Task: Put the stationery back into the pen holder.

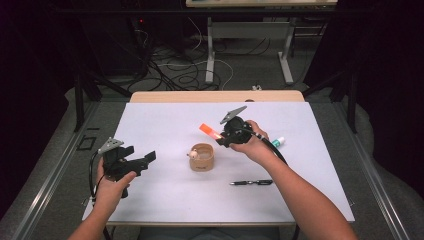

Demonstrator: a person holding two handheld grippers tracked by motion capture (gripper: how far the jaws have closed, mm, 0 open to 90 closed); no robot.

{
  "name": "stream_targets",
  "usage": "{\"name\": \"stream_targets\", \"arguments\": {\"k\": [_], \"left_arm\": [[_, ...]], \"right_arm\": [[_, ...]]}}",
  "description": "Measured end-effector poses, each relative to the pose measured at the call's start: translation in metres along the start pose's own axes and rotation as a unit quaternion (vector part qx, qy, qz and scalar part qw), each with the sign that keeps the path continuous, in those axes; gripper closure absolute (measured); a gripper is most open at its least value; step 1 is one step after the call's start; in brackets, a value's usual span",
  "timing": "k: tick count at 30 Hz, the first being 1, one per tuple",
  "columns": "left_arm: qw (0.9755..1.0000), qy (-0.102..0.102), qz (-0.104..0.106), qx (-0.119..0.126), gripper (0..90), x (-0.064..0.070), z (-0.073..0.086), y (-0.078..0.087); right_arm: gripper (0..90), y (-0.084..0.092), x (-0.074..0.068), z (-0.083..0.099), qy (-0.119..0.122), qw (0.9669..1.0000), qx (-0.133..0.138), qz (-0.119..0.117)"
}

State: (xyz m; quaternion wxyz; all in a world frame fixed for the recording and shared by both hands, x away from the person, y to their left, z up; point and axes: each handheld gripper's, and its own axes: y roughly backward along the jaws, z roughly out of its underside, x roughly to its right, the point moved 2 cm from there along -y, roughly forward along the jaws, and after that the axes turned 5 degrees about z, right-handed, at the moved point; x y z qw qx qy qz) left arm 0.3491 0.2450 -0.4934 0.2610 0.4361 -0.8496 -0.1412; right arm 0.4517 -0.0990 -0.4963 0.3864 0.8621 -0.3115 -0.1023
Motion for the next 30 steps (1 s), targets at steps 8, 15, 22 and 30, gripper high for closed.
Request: {"name": "stream_targets", "arguments": {"k": [8, 15, 22, 30], "left_arm": [[0.9998, 0.002, 0.017, 0.005, 7.6, 0.009, -0.015, -0.005], [0.9993, 0.011, 0.035, 0.006, 16.1, 0.021, -0.031, -0.015], [0.9981, 0.025, 0.056, 0.009, 19.2, 0.028, -0.045, -0.028], [0.9968, 0.021, 0.077, -0.007, 23.3, 0.04, -0.064, -0.039]], "right_arm": [[66.5, 0.011, -0.006, -0.006, 0.002, 0.9996, 0.029, 0.002], [66.5, 0.016, -0.013, -0.009, -0.006, 0.9982, 0.06, 0.003], [66.5, 0.016, -0.016, -0.008, -0.015, 0.9974, 0.071, 0.002], [66.5, 0.016, -0.013, 0.001, -0.021, 0.9964, 0.082, 0.007]]}}
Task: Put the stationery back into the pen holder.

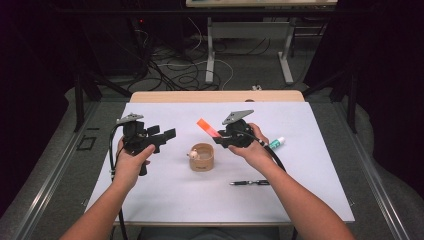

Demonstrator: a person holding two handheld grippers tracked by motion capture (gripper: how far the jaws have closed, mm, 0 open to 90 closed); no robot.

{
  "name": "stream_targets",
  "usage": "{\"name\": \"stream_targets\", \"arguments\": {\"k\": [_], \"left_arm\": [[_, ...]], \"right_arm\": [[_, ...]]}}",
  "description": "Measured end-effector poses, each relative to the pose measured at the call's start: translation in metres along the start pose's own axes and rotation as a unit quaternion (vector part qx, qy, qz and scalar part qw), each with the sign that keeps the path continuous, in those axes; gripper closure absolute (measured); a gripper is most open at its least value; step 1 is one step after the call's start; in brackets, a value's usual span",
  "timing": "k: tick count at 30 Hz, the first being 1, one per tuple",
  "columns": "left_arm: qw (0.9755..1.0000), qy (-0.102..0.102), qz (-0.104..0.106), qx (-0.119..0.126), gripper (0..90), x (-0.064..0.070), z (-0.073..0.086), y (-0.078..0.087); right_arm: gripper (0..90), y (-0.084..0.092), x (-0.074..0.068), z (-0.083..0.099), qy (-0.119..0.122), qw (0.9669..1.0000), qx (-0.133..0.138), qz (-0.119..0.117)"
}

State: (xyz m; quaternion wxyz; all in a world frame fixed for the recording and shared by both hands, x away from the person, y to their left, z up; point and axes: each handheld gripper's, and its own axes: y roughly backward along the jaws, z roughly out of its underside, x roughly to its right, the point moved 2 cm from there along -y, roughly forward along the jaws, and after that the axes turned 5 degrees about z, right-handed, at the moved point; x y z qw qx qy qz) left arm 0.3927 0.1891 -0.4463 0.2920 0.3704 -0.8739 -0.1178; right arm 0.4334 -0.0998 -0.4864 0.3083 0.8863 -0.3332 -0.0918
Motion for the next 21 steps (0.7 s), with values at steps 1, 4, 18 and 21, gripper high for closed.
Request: {"name": "stream_targets", "arguments": {"k": [1, 4, 18, 21], "left_arm": [[1.0, 0.0, 0.005, -0.002, 23.3, 0.001, -0.002, -0.002], [0.9998, -0.007, 0.011, -0.014, 25.5, 0.006, -0.006, -0.008], [0.9995, -0.014, 0.018, -0.021, 31.2, 0.023, -0.019, -0.028], [0.9992, -0.012, 0.026, -0.028, 33.4, 0.026, -0.021, -0.03]], "right_arm": [[66.5, 0.0, 0.0, 0.0, 0.0, 1.0, 0.0, 0.0], [66.5, 0.001, 0.0, 0.003, -0.001, 1.0, 0.004, 0.005], [66.5, 0.01, -0.006, 0.007, -0.013, 0.999, 0.04, 0.014], [66.5, 0.012, -0.008, 0.006, -0.014, 0.9986, 0.048, 0.017]]}}
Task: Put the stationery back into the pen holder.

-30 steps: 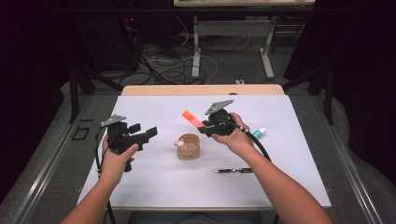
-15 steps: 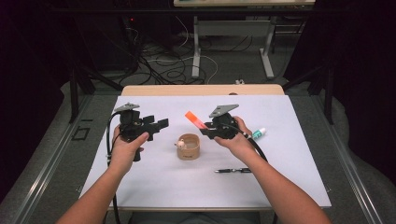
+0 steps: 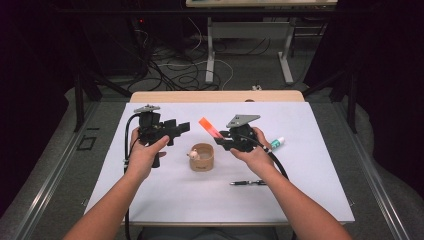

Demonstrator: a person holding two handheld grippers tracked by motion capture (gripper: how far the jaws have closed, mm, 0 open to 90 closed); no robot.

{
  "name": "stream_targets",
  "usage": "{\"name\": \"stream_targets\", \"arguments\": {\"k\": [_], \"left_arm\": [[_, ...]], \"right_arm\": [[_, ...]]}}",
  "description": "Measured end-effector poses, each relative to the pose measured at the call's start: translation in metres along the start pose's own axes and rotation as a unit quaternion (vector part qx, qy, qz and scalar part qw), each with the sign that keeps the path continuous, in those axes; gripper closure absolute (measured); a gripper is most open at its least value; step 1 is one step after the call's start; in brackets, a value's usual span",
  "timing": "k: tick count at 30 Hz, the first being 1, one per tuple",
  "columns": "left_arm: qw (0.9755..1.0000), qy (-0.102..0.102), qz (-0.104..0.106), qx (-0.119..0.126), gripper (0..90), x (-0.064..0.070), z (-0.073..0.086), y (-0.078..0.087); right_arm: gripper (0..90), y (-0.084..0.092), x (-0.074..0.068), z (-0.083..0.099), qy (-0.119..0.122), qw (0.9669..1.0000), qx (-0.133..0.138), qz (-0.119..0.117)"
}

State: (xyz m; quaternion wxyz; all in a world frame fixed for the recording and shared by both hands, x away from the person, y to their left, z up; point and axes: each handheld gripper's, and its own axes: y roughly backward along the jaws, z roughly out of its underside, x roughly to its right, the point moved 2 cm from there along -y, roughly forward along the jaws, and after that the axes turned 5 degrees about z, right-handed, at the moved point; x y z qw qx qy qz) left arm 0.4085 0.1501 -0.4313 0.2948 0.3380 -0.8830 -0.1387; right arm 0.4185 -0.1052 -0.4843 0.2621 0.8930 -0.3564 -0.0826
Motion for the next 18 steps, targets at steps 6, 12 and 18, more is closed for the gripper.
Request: {"name": "stream_targets", "arguments": {"k": [6, 12, 18], "left_arm": [[1.0, 0.004, 0.003, 0.001, 33.8, 0.004, -0.0045, -0.0042], [0.9998, 0.012, 0.015, 0.0, 36.2, 0.0054, -0.0072, -0.0072], [0.9992, 0.032, 0.017, 0.014, 40.9, 0.0042, -0.007, -0.0111]], "right_arm": [[66.5, -0.0012, -0.0042, 0.003, -0.016, 0.9998, 0.013, -0.003], [66.5, -0.0005, -0.0062, 0.0037, -0.032, 0.9991, 0.026, -0.006], [66.4, 0.0012, -0.0081, 0.002, -0.042, 0.9982, 0.042, -0.008]]}}
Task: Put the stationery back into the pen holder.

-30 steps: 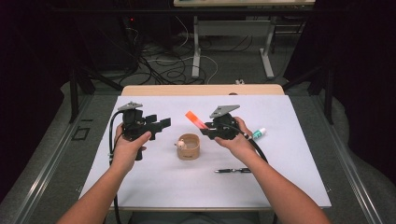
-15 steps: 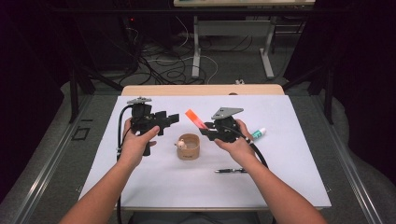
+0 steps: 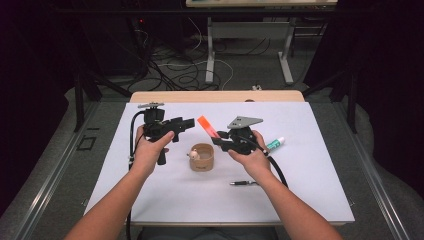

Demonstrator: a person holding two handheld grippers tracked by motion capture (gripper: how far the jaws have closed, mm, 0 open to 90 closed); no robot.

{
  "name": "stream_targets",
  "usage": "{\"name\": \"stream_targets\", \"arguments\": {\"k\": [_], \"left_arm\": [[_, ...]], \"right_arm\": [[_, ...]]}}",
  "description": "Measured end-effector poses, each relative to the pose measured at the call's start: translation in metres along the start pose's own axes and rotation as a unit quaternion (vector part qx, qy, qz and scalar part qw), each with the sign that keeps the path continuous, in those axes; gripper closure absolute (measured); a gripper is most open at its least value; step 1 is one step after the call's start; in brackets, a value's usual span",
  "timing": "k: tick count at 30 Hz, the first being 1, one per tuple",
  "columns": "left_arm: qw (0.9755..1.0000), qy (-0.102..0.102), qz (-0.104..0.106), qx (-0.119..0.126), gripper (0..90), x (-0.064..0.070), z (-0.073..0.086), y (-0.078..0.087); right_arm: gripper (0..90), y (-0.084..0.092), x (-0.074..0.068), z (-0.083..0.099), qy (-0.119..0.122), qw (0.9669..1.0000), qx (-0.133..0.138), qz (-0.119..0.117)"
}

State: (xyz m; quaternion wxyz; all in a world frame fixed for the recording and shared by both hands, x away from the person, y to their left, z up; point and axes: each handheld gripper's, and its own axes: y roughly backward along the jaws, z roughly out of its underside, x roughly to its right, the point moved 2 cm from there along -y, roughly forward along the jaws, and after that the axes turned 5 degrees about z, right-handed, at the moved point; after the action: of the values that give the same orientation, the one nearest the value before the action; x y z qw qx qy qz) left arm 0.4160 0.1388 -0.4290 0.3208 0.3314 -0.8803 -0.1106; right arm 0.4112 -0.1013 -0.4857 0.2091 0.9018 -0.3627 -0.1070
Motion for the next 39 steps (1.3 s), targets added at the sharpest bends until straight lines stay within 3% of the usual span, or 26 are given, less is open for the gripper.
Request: {"name": "stream_targets", "arguments": {"k": [4, 9, 14, 20, 26, 31, 32, 33, 39], "left_arm": [[0.9995, 0.022, 0.021, 0.005, 44.0, 0.001, 0.0, -0.004], [0.9989, 0.033, 0.032, -0.01, 47.7, -0.003, 0.001, -0.01], [0.9966, 0.057, 0.058, -0.019, 49.8, -0.004, 0.003, -0.018], [0.9947, 0.074, 0.068, -0.018, 49.8, -0.004, 0.004, -0.026], [0.9936, 0.086, 0.072, -0.015, 51.9, 0.001, 0.004, -0.034], [0.9923, 0.094, 0.077, -0.022, 55.4, 0.003, 0.005, -0.042], [0.9905, 0.11, 0.079, -0.024, 56.5, 0.005, 0.006, -0.043], [0.9914, 0.099, 0.081, -0.028, 57.4, 0.004, 0.006, -0.044], [0.9894, 0.116, 0.083, -0.028, 64.8, 0.003, 0.005, -0.044]], "right_arm": [[66.5, 0.0, -0.001, 0.0, -0.006, 1.0, 0.004, -0.002], [66.5, 0.001, -0.003, 0.0, -0.015, 0.9998, 0.006, -0.011], [66.5, 0.0, -0.006, 0.0, -0.015, 0.9996, 0.016, -0.016], [66.4, 0.002, -0.008, 0.0, -0.012, 0.9997, 0.008, -0.018], [66.4, 0.002, -0.008, 0.001, -0.012, 0.9995, 0.02, -0.02], [66.5, 0.003, -0.01, -0.001, -0.011, 0.9993, 0.028, -0.021], [66.4, 0.003, -0.01, -0.001, -0.007, 0.9995, 0.023, -0.022], [66.4, 0.003, -0.01, -0.001, -0.009, 0.9995, 0.022, -0.023], [66.4, 0.004, -0.01, -0.001, -0.011, 0.9992, 0.032, -0.02]]}}
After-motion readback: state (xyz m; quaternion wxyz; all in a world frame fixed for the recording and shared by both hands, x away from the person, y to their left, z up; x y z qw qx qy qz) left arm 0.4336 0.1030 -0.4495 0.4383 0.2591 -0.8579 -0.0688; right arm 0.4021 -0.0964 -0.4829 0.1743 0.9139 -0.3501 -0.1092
